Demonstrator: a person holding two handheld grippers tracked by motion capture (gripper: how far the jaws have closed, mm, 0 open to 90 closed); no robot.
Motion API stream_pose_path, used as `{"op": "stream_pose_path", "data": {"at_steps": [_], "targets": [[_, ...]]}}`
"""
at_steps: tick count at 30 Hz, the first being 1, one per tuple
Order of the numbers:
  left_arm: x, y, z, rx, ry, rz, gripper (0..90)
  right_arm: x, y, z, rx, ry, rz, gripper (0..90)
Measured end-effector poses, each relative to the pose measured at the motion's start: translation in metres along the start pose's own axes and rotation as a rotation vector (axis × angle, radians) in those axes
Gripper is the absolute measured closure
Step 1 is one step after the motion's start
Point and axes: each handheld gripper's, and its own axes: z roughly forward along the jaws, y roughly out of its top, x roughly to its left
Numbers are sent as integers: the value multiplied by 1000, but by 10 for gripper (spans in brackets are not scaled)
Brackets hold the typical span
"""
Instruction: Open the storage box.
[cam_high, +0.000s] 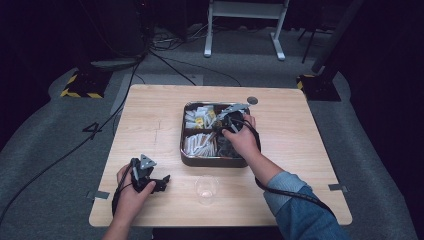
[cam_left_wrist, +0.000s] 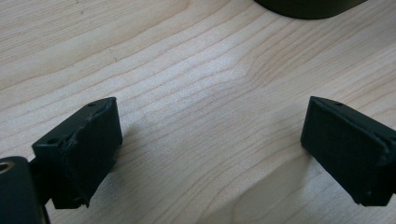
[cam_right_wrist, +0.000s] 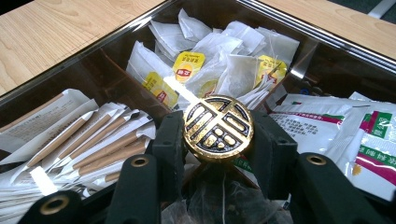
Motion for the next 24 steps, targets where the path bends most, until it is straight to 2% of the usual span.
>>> {"op": "stream_pose_path", "data": {"at_steps": [5,10,14,24], "targets": [[0,0,0,-2,0,0,57,1,3,-2,9,-6,-2,587],[0,0,0,1,-1,0,56,2,8,-8,-14,-3,3,587],[0,0,0,1,-1,1,56,3,16,-19,-50,9,3,587],[0,0,0,1,-1,1,55,-1,24,-44,-95,14,-10,587]]}}
